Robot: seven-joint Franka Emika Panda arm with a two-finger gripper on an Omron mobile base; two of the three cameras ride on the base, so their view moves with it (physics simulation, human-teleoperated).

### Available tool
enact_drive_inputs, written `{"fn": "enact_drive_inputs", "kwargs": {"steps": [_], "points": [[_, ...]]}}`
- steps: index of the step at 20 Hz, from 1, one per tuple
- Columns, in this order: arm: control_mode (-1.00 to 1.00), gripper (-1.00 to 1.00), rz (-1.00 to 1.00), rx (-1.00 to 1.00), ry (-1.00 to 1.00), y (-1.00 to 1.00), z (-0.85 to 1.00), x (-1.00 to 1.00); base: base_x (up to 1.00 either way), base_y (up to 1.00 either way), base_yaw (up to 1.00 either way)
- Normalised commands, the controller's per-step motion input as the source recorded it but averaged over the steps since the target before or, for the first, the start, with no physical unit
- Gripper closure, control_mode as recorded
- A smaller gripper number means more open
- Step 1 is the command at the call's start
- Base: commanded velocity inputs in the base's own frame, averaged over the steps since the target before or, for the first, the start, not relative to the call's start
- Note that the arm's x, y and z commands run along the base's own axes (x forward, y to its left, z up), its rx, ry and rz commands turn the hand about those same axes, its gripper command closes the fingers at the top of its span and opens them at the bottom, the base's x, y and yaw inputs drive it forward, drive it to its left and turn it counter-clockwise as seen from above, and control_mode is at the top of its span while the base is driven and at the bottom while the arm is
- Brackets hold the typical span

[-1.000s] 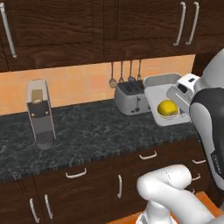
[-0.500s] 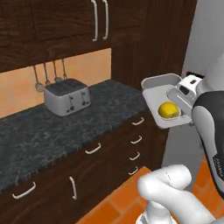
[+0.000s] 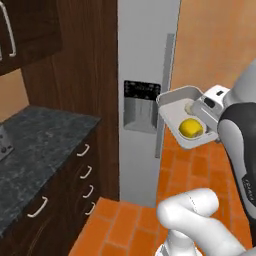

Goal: Take the meat container that has the steak and place it on the second highest rack of the freezer. Then take the vegetable container that has the lemon and garlic and place it on the highest rack of the freezer.

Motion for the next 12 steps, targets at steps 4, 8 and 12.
{"fn": "enact_drive_inputs", "kwargs": {"steps": [4, 8, 12], "points": [[1.0, 1.0, 0.0, 0.0, 0.0, 0.0, 0.0, 0.0, 0.0, -0.59, -0.73], [1.0, 1.0, 0.0, 0.0, 0.0, 0.0, 0.0, 0.0, 0.09, -0.6, -0.71], [1.0, 1.0, 0.0, 0.0, 0.0, 0.0, 0.0, 0.0, 0.43, -0.28, -0.66]]}}
